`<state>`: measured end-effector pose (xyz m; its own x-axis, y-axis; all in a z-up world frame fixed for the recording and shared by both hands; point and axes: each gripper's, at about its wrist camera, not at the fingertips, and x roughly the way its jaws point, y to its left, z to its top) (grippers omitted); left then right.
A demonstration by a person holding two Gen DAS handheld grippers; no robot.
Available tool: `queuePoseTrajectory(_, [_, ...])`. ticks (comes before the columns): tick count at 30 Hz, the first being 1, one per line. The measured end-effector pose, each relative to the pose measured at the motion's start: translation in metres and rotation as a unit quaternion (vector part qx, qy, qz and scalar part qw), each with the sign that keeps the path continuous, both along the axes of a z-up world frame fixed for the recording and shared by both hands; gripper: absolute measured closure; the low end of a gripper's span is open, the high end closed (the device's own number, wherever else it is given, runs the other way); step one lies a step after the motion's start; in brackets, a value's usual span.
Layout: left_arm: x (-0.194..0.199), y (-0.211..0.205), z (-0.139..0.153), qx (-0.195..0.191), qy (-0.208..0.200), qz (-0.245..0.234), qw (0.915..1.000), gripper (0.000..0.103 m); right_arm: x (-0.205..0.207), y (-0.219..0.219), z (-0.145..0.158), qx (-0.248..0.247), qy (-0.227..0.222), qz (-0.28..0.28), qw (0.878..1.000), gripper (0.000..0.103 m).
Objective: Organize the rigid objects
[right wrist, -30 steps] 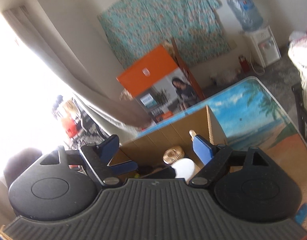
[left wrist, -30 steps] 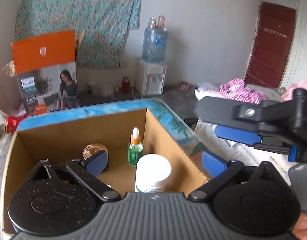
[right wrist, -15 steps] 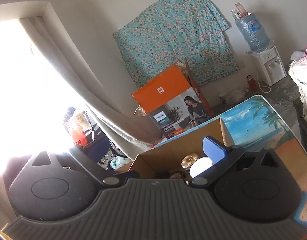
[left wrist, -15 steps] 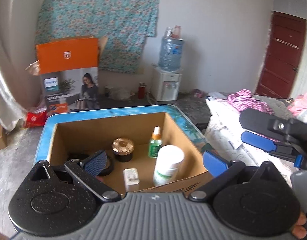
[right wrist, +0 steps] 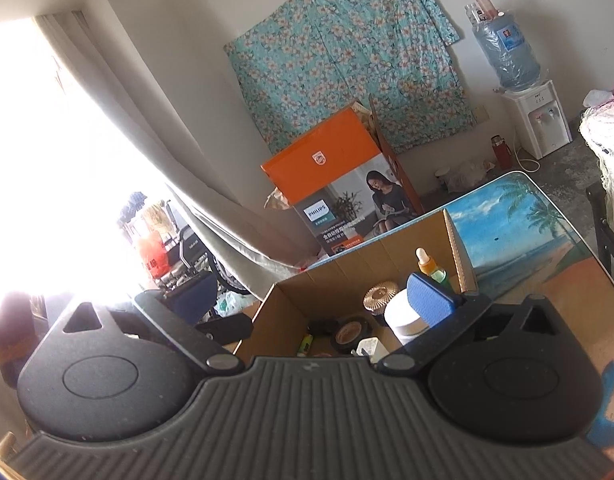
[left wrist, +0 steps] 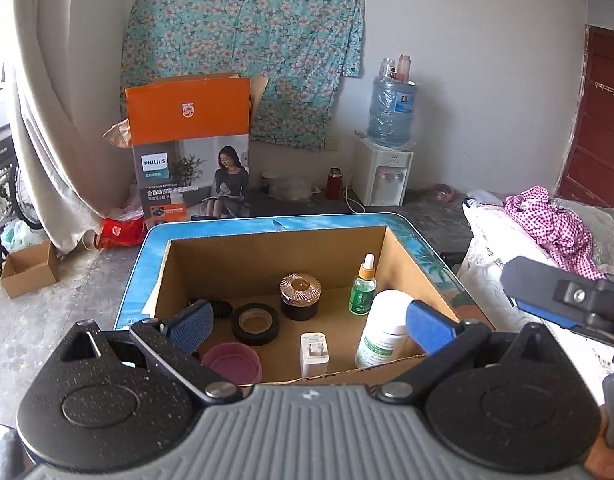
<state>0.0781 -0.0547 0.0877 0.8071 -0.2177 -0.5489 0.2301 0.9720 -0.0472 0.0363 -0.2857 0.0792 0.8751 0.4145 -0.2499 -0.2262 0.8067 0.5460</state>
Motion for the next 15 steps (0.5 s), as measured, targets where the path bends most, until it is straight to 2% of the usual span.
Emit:
queuePoseTrajectory(3, [0.0,-0.001,-0.001,0.01,0.0,-0.013,0.9999,0.0,0.001,0.002,0.0,-0.004,0.001,0.0,1.0,0.001])
queuePoseTrajectory(11, [0.007,0.008,-0.016,-0.036,0.036,-0.006,0.9987,0.0,0.001,0.007,-0.004,-0.017,0.008,-0.003,1.0,0.001])
queuePoseTrajectory(15, [0.011,0.013,-0.027,-0.032,0.059,0.004,0.9977,0.0,0.003,0.015,-0.008,-0.037,0.018,-0.006,0.999,0.001])
